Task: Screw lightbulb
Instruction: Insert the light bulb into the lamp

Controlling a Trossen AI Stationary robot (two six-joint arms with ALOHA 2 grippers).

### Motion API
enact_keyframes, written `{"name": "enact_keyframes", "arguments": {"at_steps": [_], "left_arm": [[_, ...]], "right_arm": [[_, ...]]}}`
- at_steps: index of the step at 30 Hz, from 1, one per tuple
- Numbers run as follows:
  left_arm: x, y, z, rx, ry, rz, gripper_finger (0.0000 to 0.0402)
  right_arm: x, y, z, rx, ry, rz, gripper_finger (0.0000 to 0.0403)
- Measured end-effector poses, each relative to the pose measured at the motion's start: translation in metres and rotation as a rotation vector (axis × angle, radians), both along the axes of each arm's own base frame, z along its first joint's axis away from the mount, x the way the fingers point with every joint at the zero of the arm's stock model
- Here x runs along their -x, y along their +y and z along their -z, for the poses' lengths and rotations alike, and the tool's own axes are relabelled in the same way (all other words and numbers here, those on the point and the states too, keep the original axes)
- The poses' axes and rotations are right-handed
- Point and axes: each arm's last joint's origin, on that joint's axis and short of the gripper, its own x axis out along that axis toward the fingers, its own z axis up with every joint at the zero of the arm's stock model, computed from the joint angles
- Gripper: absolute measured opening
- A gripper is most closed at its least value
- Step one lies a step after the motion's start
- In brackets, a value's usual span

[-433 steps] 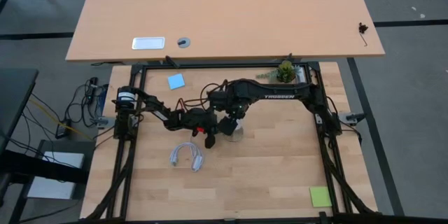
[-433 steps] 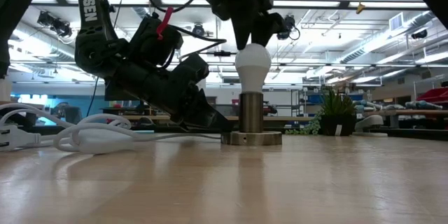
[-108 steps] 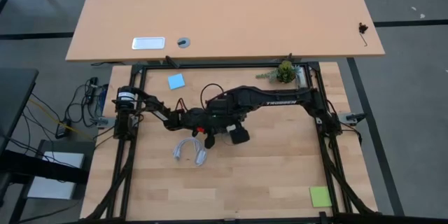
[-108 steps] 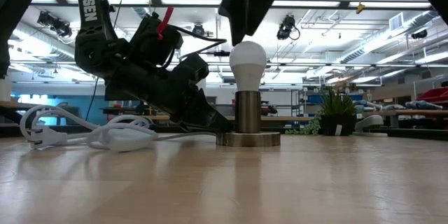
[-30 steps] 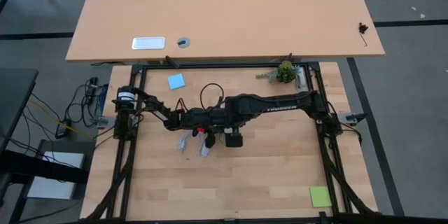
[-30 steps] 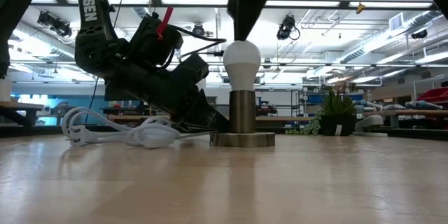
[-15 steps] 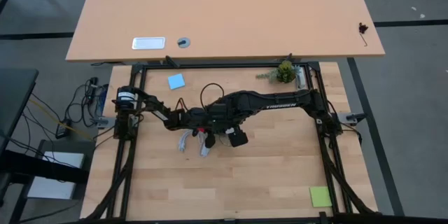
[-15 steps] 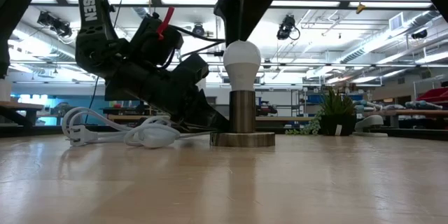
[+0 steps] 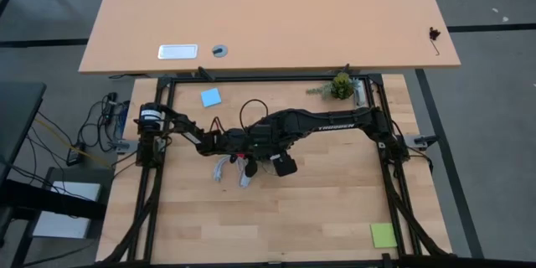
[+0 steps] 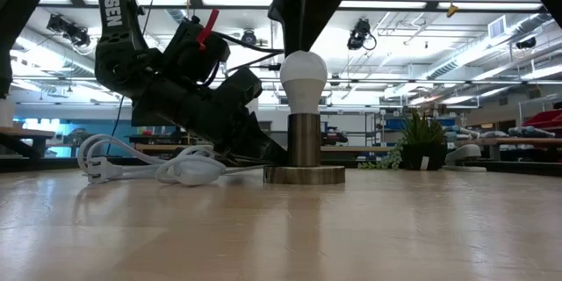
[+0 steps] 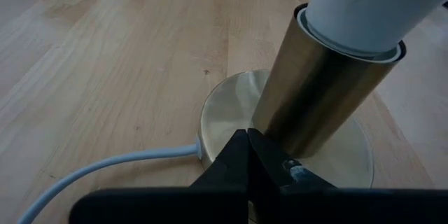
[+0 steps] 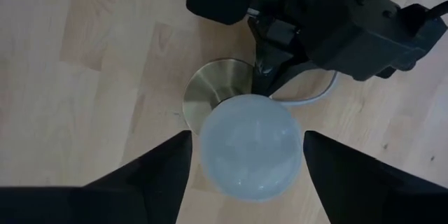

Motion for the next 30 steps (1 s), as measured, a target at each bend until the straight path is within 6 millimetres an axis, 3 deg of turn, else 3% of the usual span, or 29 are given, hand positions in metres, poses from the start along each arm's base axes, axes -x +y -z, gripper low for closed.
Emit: {"name": "enact_keyframes", "arguments": {"at_steps": [7, 18, 30], "left_arm": [[0.0, -0.0001, 0.0, 0.0, 0.0, 0.0, 0.0], [0.0, -0.0001, 0.0001, 0.0, 0.001, 0.001, 0.0], [0.0001, -0.0001, 0.0002, 0.0, 0.001, 0.001, 0.0]], "right_arm": [[-0.0012, -0.0017, -0.0002, 0.004, -0.012, 0.009, 0.0275], [-0.0014, -0.0027, -0.0002, 0.022, -0.02, 0.137, 0.0313], [0.0018, 0.0006, 0.0005, -0.042, 0.014, 0.24, 0.0313]]}}
